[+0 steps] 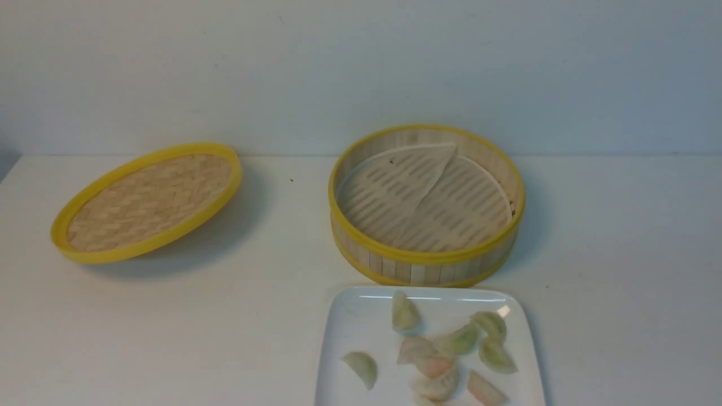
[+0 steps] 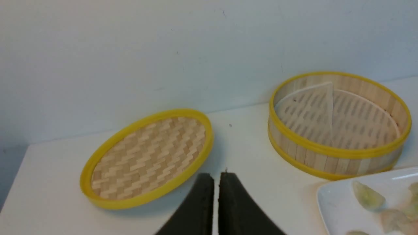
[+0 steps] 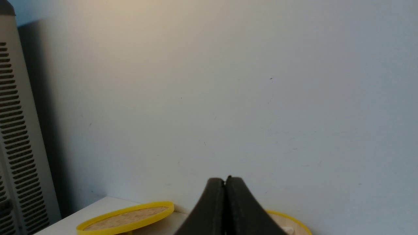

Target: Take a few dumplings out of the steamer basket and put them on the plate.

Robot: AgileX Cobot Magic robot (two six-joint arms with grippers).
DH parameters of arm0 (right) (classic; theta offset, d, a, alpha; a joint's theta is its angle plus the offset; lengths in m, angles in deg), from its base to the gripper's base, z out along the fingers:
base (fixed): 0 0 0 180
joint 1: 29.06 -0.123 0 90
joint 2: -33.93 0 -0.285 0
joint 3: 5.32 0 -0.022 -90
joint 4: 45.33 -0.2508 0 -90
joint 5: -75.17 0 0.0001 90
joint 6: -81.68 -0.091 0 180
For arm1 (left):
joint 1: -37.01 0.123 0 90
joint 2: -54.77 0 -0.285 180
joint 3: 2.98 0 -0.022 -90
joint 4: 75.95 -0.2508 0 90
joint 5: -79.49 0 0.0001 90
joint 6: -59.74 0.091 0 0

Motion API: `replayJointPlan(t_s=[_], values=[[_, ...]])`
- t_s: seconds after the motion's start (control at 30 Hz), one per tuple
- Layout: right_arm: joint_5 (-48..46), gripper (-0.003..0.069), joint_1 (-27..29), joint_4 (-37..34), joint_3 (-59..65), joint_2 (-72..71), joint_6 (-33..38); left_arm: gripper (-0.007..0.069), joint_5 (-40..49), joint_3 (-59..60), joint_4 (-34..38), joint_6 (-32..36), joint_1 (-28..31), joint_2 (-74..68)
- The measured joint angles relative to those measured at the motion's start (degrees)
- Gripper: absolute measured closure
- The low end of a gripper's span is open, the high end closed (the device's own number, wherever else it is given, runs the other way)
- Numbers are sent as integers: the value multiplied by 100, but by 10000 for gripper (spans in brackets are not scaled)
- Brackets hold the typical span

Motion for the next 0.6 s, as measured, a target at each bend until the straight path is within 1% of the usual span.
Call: replayJointPlan(t_s=[0.03,0.07,0.17,0.3,0.4,0.6], values=[[0,673,0,0,0,0,0,617,-188,214,46,43,91,99],[0,673,0,0,0,0,4,617,-673,817,180,166,373,380],[0,673,0,0,0,0,4,617,-1374,1892,466,292,896,887],[-6,673,0,0,1,0,4,617,-1919,3215,579,378,1357,1507],[-6,673,0,-2,6,0,4,617,-1986,3717,579,378,1395,1586],[-46,673,0,-2,6,0,4,617,-1704,3783,579,344,1395,1592]])
